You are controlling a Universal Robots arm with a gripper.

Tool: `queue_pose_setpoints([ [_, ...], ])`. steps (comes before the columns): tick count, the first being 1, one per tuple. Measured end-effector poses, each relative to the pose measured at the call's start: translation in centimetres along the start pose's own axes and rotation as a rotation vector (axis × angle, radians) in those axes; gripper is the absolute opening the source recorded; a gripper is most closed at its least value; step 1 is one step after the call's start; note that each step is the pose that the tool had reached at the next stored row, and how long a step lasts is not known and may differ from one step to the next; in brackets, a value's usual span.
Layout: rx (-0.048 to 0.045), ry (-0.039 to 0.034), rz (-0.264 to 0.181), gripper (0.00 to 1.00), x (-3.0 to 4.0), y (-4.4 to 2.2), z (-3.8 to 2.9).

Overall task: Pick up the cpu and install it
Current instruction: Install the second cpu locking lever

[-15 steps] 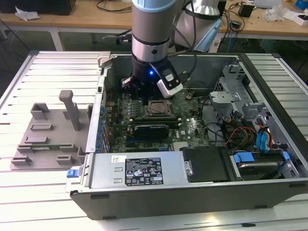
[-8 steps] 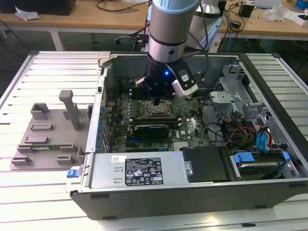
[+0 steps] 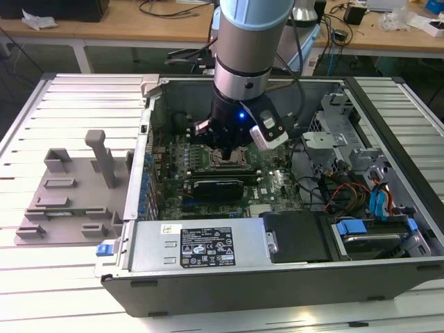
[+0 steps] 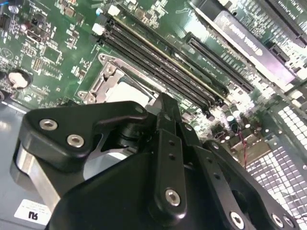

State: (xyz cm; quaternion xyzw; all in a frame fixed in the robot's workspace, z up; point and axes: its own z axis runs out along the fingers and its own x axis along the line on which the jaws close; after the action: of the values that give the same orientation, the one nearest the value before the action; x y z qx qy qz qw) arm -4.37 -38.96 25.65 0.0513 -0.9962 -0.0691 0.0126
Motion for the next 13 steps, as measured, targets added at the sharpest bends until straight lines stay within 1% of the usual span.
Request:
queue_pose_setpoints([
  [1,-0.0021,-0.0010,0.005,0.11,0.00,-0.01,0.07],
  [3,-0.0034,-0.0071,0.051,0.11,-0.01,-0.08,0.48],
  [4,-0.0036,-0.0080,0.058,0.11,0.03,-0.09,0.56],
  [5,-0.0048,-0.0081,0.058,0.11,0.33,-0.07,0.65],
  [7,-0.0126,-0.0087,0.058,0.11,1.40,0.01,0.90],
  [8,-0.0155,-0.0090,0.058,0.11,1.82,0.04,1.03],
  [10,-0.0176,-0.0091,0.058,0.11,2.25,0.03,1.33],
  [12,-0.0196,-0.0090,0.058,0.11,2.48,-0.05,1.88],
  [13,-0.0204,-0.0095,0.058,0.11,2.51,-0.13,2.37],
])
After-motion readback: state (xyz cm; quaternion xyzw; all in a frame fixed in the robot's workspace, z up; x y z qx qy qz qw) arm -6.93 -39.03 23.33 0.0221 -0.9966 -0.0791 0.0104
